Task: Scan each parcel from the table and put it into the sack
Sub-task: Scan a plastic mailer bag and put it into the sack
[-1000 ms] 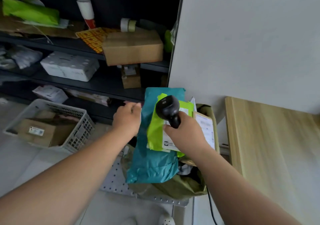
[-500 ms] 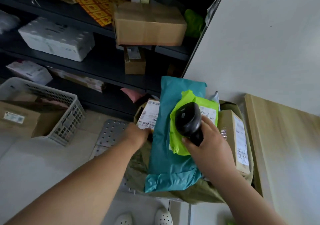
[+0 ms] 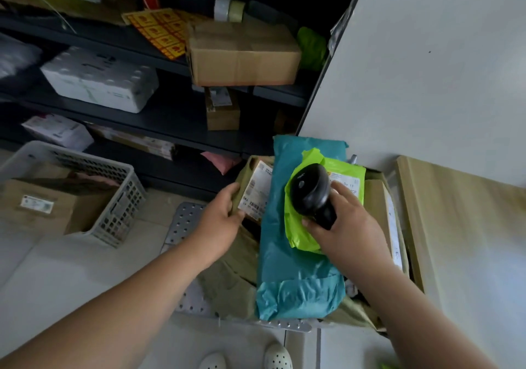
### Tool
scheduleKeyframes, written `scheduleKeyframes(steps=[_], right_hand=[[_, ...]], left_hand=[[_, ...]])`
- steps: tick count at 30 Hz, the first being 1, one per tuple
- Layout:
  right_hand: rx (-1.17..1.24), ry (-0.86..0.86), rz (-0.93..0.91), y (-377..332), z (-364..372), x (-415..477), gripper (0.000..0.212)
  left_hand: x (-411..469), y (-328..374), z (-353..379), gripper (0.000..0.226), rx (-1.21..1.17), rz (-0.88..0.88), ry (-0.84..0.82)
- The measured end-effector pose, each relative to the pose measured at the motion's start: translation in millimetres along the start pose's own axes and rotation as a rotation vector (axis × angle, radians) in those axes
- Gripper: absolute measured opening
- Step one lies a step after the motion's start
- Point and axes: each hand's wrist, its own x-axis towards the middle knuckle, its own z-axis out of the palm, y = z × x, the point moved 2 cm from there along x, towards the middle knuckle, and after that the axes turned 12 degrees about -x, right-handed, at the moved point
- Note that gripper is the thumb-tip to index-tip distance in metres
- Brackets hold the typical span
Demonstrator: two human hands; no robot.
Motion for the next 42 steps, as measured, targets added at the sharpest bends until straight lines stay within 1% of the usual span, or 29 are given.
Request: scheduleKeyframes(steps=[2,4,7,10,11,13,15,16,17,19,20,21,23,27,30,31,32,34,35,38,41,42], right_hand=[[-0.04,-0.069,-0.004,-3.3,9.7,3.3,0.061],[-0.079,-0.153,-0.01,-6.5,25.0,5.0,0.065],[-0.09,-0.232,0.006,-8.4,50.2,7.8,0.059],[-0.028,-0.32,0.043,-6.2,68.9,3.7,0.067],[-0.01,-0.311,0.04,-6.8,70.2,4.6,0.067],[0.044,-0.231,0.03,-10.7,67.1,7.4,0.057],[0.076,-0.12,-0.005,-18.6,60.0,9.8,0.053],[0.073,-0.087,-0.036,-24.8,56.9,11.0,0.055],[0.064,-0.073,-0.07,-31.3,55.1,12.1,0.059],[0.04,-0.1,-0.112,-41.9,57.3,15.4,0.069],[0.022,-0.141,-0.109,-44.8,61.3,18.3,0.071],[-0.004,-0.193,-0.094,-45.9,66.5,21.0,0.072],[-0.059,-0.274,-0.057,-44.5,79.2,24.0,0.073],[-0.045,-0.321,-0.025,-41.4,103.8,23.5,0.07],[-0.048,-0.34,-0.04,-41.0,118.5,24.2,0.066],[-0.053,-0.345,-0.042,-40.2,121.5,25.3,0.065],[-0.059,-0.348,-0.039,-38.7,123.7,26.7,0.066],[-0.074,-0.347,-0.021,-32.7,125.2,29.7,0.068],[-0.082,-0.342,-0.012,-28.3,125.1,31.2,0.069],[-0.103,-0.332,-0.005,-13.5,123.0,35.8,0.067],[-0.108,-0.354,0.005,-4.8,122.9,41.3,0.066],[-0.107,-0.361,0.001,-3.7,123.8,43.7,0.066]], left_hand=[[-3.6,-3.7,-6.4,0.052,0.105,-0.014,-0.001],[-6.1,-3.7,-11.3,0.052,0.224,-0.013,0.032],[-5.6,-5.2,-14.1,0.062,0.259,-0.087,0.014],[-10.5,-18.1,-22.9,0.069,0.262,-0.162,-0.018],[-10.8,-20.4,-27.6,0.07,0.248,-0.192,-0.026],[-8.2,-20.5,-34.8,0.066,0.234,-0.198,-0.031],[-4.2,-17.6,-35.3,0.05,0.275,-0.148,-0.006],[-1.9,-15.0,-34.3,0.041,0.326,-0.136,0.033],[0.1,-12.2,-32.7,0.039,0.387,-0.133,0.083],[5.8,-7.8,-30.6,0.063,0.535,-0.157,0.198],[10.7,-5.5,-30.1,0.071,0.595,-0.154,0.237],[16.1,-2.4,-29.4,0.074,0.63,-0.14,0.266],[29.2,0.6,-29.4,0.073,0.682,-0.153,0.272],[50.3,-1.3,-32.8,0.063,0.758,-0.209,0.214],[52.9,-7.6,-26.9,0.075,0.694,-0.243,0.156],[52.2,-10.3,-23.5,0.074,0.68,-0.252,0.136],[51.8,-13.7,-20.8,0.064,0.694,-0.253,0.112],[52.6,-19.5,-19.1,0.033,0.739,-0.26,0.089],[53.0,-21.5,-19.6,0.025,0.728,-0.269,0.093],[52.2,-25.0,-17.7,0.026,0.599,-0.24,0.094],[46.3,-24.7,-11.0,0.034,0.351,-0.188,0.108],[45.3,-23.8,-10.1,0.037,0.308,-0.164,0.108]])
